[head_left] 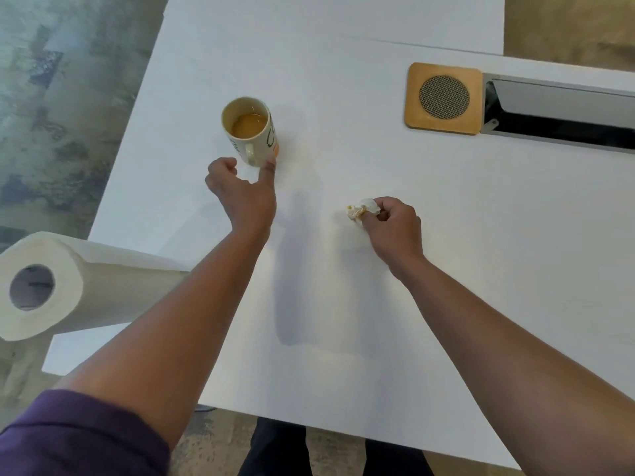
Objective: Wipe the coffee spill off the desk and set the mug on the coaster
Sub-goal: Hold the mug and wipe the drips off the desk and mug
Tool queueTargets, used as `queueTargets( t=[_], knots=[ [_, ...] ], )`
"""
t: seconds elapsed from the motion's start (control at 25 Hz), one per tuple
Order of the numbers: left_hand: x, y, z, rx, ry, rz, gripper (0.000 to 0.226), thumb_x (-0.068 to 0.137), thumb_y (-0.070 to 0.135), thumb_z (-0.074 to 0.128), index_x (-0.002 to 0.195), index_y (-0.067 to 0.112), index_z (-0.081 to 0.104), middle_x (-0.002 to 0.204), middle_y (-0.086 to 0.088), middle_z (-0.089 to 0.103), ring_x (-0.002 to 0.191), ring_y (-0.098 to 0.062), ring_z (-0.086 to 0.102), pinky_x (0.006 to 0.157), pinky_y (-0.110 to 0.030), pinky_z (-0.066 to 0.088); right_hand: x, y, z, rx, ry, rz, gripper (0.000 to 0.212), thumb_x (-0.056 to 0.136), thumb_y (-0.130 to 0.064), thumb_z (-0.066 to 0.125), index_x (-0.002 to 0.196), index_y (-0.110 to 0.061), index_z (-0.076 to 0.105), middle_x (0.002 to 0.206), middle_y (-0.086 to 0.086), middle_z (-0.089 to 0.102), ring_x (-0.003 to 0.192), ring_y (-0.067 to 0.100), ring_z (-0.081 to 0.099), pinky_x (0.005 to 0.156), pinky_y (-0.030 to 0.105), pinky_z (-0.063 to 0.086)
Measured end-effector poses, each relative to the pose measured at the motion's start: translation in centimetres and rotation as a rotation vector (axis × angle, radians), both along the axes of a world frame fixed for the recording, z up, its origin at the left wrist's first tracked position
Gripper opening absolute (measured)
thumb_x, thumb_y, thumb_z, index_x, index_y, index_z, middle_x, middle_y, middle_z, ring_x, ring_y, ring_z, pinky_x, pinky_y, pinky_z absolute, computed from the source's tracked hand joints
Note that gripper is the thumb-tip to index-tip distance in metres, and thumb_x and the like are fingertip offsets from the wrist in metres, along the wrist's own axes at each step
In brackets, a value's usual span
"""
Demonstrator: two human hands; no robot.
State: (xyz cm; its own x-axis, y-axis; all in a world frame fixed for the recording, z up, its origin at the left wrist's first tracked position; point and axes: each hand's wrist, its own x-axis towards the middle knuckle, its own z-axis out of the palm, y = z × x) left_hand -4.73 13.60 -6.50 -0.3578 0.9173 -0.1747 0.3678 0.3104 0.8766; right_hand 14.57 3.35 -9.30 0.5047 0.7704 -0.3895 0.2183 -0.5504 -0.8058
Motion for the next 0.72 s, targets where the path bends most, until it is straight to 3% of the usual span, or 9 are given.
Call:
queueTargets(
  t=[0.08,0.16,0.24,0.36,0.48,0.72],
  knots=[
    [-0.2,1.7,-0.1,-0.121,-0.129,0.083,0.054,0.094,0.048,0.066,0.121,0.004,0.053,0.123,-0.007,0.051,0.103,-0.018,0.054,0.081,-0.008,0.043,0.0,1.1,0.2,-0.001,0.099,-0.018,0.016,0.081,-0.040,0.077,0.092,-0.029,0.072,0.072,-0.015,0.068,0.062,0.001,0.056,0.058,0.019,0.045],
    [-0.3,2.7,-0.4,-0.162,-0.209,0.060,0.056,0.097,0.051,0.061,0.109,-0.004,0.059,0.107,-0.011,0.061,0.092,-0.023,0.057,0.083,-0.027,0.051,0.0,1.9,0.3,0.007,0.195,-0.036,0.016,0.081,-0.036,0.079,0.092,-0.026,0.073,0.083,-0.005,0.075,0.070,0.005,0.062,0.066,0.022,0.049],
    [-0.2,3.4,-0.3,-0.164,-0.232,0.039,0.044,0.098,0.049,0.060,0.094,0.005,0.062,0.092,-0.007,0.063,0.082,-0.019,0.057,0.078,-0.033,0.054,-0.1,2.5,0.5,0.013,0.266,-0.054,0.011,0.084,-0.027,0.079,0.093,-0.024,0.073,0.085,-0.004,0.076,0.073,0.005,0.064,0.072,0.024,0.050],
    [-0.1,4.1,-0.1,-0.201,-0.298,0.029,0.037,0.099,0.044,0.061,0.084,0.011,0.062,0.080,-0.001,0.064,0.072,-0.016,0.058,0.073,-0.031,0.055,-0.4,3.4,0.7,0.030,0.401,-0.061,0.013,0.087,-0.017,0.077,0.097,-0.022,0.071,0.084,-0.007,0.073,0.066,-0.002,0.064,0.065,0.015,0.048],
    [-0.2,4.2,-0.2,-0.206,-0.385,0.025,0.032,0.104,0.038,0.056,0.083,0.017,0.068,0.083,0.003,0.067,0.076,-0.013,0.060,0.082,-0.029,0.057,-0.8,4.5,0.7,0.038,0.472,-0.069,0.016,0.088,-0.011,0.076,0.099,-0.020,0.069,0.083,-0.005,0.073,0.059,-0.005,0.064,0.052,0.008,0.043],
    [0.0,3.9,-0.8,-0.140,-0.439,0.057,0.039,0.107,0.032,0.050,0.076,0.019,0.069,0.083,0.004,0.068,0.082,-0.011,0.061,0.087,-0.023,0.054,-1.8,6.5,0.4,0.033,0.482,-0.035,0.014,0.089,-0.011,0.075,0.100,-0.017,0.070,0.086,-0.003,0.073,0.065,0.000,0.065,0.053,0.007,0.044]
  ],
)
